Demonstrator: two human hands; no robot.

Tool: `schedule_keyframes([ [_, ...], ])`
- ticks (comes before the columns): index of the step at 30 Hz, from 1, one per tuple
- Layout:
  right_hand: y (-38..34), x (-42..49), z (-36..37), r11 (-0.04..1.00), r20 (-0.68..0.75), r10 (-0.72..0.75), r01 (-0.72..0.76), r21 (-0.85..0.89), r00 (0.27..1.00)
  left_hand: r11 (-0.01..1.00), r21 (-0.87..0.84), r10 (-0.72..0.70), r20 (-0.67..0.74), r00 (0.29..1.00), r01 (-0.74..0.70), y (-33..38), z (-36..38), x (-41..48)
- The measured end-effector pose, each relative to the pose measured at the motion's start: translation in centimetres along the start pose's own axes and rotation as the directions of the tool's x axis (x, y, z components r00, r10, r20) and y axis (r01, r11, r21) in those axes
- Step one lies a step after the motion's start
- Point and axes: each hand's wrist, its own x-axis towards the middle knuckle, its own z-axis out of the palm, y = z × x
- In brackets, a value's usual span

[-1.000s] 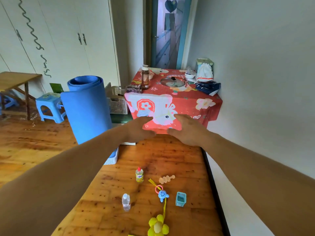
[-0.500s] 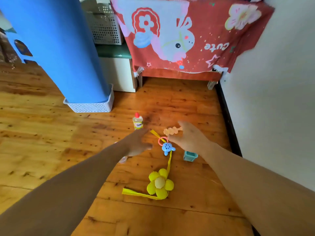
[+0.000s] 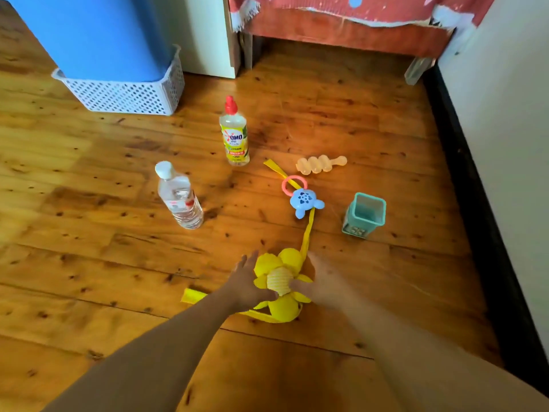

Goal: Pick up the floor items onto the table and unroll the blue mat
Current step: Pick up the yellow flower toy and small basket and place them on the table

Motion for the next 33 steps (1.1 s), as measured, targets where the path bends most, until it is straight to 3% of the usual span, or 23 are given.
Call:
schedule_keyframes([
  [6, 3.5, 1.6, 4.3, 0.998, 0.084, 0.069, -0.068, -0.019, 0.994, 0.977, -0.181, -0.125, -0.047, 0.991, 0.115, -1.4, 5.3, 2.2],
  [15, 4.2, 1.6, 3.2, 0.998, 0.104, 0.062, -0.062, -0.008, 0.993, 0.983, -0.018, -0.182, -0.116, 0.976, 0.181, -0.5, 5.9, 2.9],
  [20, 4.9, 2.2, -4.3, 0.993, -0.168, 0.085, -0.098, -0.073, 0.982, 0.994, 0.041, -0.098, -0.112, 0.989, 0.103, 0.3, 4.5, 3.4],
  [25, 6.3, 2.7, -11.2, 0.969, -0.447, 0.078, -0.173, -0.176, 0.891, 0.997, 0.044, -0.058, -0.096, 0.994, 0.062, 1.0, 2.8, 3.3],
  [33, 7.4, 6.0, -12.8, 0.967, -0.401, 0.156, -0.222, -0.125, 0.903, 0.999, 0.042, -0.011, -0.066, 0.998, 0.013, 0.6, 1.2, 2.2],
])
